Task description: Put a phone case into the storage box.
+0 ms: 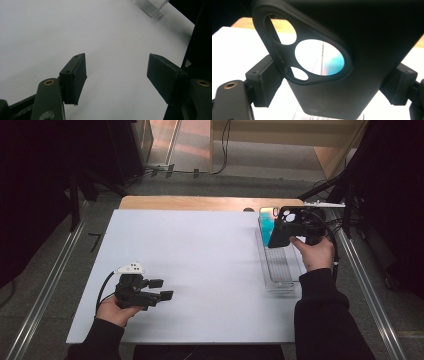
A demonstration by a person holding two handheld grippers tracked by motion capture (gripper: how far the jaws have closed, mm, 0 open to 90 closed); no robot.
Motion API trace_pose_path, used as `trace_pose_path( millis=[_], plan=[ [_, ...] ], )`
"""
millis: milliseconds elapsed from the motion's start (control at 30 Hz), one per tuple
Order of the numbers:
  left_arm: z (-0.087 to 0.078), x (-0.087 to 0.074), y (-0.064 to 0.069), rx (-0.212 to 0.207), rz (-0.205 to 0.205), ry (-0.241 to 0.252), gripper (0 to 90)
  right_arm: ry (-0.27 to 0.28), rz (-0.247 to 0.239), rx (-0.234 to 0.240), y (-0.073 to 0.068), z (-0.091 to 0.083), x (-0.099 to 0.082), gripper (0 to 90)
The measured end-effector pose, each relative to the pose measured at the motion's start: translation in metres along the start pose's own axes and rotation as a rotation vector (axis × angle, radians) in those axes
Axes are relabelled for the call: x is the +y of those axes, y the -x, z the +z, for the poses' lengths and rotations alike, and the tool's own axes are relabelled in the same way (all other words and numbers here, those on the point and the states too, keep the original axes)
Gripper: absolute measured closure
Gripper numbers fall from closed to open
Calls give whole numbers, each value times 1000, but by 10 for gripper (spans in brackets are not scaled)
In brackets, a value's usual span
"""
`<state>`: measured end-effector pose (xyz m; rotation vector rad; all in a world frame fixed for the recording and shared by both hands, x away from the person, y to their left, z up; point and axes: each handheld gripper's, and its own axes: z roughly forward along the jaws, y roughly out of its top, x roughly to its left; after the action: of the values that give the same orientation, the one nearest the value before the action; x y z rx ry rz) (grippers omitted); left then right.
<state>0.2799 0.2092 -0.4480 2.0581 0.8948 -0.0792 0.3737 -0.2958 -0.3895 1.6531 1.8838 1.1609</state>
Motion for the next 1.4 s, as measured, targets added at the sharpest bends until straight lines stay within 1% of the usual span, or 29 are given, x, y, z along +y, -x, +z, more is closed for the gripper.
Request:
trace_pose_path(
  millis=[167, 433, 533, 600, 667, 733, 1000, 1133, 1233, 1400],
  plan=[
    [1, 0, 0, -2, 2, -3, 322, -25, 16, -15, 5, 15, -5, 129],
    [1, 0, -1, -1, 1, -6, 322, -56, 6, -43, 5, 41, -5, 129],
    [1, 0, -1, 0, -1, -6, 322, -79, 5, -58, 6, 52, -3, 129],
    [1, 0, -1, 1, 0, -6, 322, -87, 12, -55, 6, 58, -3, 129],
    [2, 0, -1, -1, 0, -5, 322, -75, 9, -59, 6, 63, -2, 129],
    [2, 0, -1, 4, 1, -9, 322, -77, 7, -64, 5, 66, -1, 129],
    [3, 0, -1, 2, 0, -7, 322, -55, 3, -84, 5, 77, 1, 128],
    [3, 0, -1, 4, 1, -7, 322, -33, 10, -94, 6, 83, 1, 127],
    [3, 0, -1, 2, 3, -11, 322, -26, 14, -106, 6, 88, 1, 126],
    [4, 0, -3, 3, 2, -15, 322, -11, 35, -119, 8, 95, 1, 123]
  ],
)
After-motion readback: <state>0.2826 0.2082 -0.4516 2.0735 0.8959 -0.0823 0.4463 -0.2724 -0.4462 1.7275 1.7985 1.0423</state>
